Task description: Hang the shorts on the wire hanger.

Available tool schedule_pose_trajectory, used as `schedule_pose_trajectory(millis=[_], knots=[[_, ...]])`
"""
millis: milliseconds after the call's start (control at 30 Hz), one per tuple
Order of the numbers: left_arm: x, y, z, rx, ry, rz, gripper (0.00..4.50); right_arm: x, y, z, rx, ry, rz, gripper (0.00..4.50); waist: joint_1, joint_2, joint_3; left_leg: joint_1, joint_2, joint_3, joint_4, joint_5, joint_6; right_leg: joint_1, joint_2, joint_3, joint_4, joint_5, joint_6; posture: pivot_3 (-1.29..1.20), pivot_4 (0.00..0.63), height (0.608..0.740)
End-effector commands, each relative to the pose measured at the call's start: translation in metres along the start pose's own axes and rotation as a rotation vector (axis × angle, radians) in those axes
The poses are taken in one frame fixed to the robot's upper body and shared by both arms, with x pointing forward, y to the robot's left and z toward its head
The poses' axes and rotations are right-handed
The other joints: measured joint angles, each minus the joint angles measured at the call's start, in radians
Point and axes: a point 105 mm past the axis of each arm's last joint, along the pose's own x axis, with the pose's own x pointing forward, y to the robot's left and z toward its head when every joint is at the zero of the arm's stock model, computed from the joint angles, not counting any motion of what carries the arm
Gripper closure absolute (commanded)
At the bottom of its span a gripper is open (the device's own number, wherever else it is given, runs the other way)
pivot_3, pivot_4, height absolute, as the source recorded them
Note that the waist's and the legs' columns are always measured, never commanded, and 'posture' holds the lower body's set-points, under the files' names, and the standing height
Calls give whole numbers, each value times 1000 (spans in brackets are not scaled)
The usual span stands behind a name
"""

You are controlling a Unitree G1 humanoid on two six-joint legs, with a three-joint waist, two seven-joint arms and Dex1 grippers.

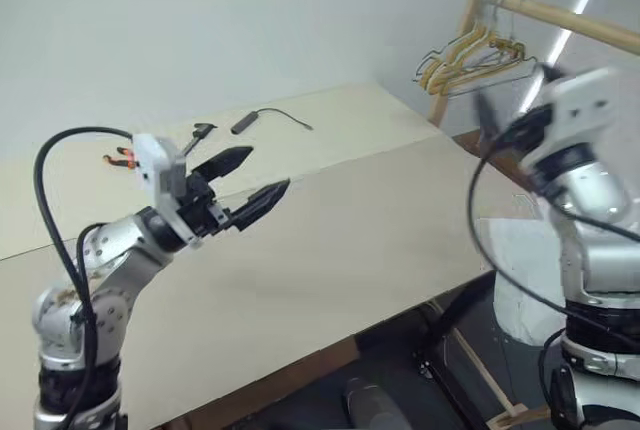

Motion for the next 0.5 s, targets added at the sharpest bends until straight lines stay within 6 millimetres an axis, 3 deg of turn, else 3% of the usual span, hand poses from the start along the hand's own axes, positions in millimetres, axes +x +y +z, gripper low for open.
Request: schedule_pose_trajectory(millis=[33,133,267,500], knots=[[-14,-10,13,80,1,-4,0,-4,45,23,29,-57,378,21,44,0,0,0,0,-1,0,0,0,0,0,-1,0,0,0,35,0,740],[-25,-18,8,77,50,-13,0,-10,66,25,70,-66,603,21,100,0,0,1,1,-1,0,0,1,-2,0,-3,-1,0,-2,61,0,740],[-36,-31,5,69,95,-70,0,-16,84,21,94,-37,775,21,173,-1,1,2,1,3,0,0,1,-2,-1,-5,0,-1,-2,94,0,740],[-40,-29,8,59,101,-76,0,-21,99,19,98,-45,852,21,240,-1,1,1,2,5,1,0,0,-2,0,-10,0,-2,-7,117,0,740]])
